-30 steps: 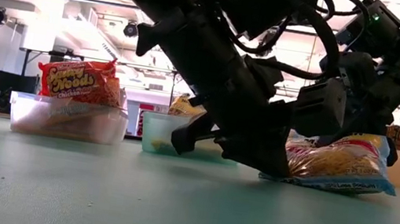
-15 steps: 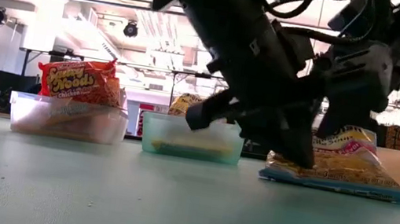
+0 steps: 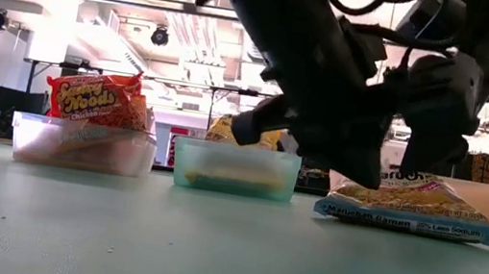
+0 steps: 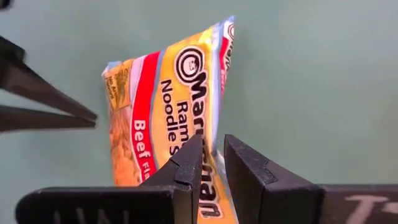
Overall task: Sort Maruchan noodles
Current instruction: Put the blue noodle pack into the orange bin
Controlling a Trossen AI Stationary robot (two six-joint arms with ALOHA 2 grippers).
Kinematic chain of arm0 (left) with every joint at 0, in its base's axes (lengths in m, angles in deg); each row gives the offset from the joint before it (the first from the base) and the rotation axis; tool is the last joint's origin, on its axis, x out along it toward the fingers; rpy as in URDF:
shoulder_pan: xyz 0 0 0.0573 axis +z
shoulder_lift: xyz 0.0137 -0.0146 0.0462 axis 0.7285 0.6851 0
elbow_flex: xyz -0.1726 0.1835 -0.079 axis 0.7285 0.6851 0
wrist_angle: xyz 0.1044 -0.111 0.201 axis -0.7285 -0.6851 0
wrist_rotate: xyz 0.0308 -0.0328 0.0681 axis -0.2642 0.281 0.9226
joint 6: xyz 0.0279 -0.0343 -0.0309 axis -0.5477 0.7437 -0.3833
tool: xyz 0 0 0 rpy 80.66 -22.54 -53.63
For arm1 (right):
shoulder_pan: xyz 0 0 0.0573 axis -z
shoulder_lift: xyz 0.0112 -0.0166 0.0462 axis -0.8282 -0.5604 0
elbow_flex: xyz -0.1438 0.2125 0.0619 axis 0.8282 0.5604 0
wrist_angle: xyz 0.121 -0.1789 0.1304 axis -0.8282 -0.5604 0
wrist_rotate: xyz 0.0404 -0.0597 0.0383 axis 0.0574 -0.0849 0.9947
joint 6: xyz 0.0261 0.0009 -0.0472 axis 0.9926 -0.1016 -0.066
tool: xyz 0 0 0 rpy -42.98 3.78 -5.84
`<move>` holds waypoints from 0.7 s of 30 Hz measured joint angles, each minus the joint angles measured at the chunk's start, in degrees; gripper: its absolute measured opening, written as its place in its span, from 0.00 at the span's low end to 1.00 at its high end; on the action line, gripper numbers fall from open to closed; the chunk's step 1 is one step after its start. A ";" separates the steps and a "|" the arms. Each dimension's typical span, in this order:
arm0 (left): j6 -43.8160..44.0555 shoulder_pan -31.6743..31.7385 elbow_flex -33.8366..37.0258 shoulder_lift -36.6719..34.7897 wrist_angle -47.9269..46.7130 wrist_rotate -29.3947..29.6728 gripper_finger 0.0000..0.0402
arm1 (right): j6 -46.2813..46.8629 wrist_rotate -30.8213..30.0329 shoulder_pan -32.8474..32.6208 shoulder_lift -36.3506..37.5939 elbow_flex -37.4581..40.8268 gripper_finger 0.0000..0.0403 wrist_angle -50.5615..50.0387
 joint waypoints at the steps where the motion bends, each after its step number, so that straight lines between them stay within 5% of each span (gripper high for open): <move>1: -0.36 0.00 0.00 0.49 1.86 1.38 0.00 | 0.00 -0.13 0.00 0.02 0.09 0.14 0.14; 8: -2.20 1.90 -0.16 4.23 10.79 1.41 0.00 | 0.85 0.75 -0.04 0.04 0.30 0.14 0.38; 21: 1.54 1.07 -0.26 5.75 8.64 -1.56 0.00 | 0.28 3.00 -0.01 0.04 0.35 0.15 0.56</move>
